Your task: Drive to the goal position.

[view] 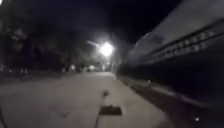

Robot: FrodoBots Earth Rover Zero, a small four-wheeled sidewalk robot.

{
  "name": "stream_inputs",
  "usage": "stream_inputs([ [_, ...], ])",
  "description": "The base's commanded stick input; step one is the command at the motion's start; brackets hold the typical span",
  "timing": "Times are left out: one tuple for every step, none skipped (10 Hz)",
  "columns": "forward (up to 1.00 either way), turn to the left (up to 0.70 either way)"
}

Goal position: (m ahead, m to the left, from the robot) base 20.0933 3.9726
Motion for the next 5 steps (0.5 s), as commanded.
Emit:
stream_inputs([
  [0.70, -0.35],
  [0.70, -0.35],
  [0.70, -0.35],
  [0.70, -0.35],
  [0.70, -0.11],
])
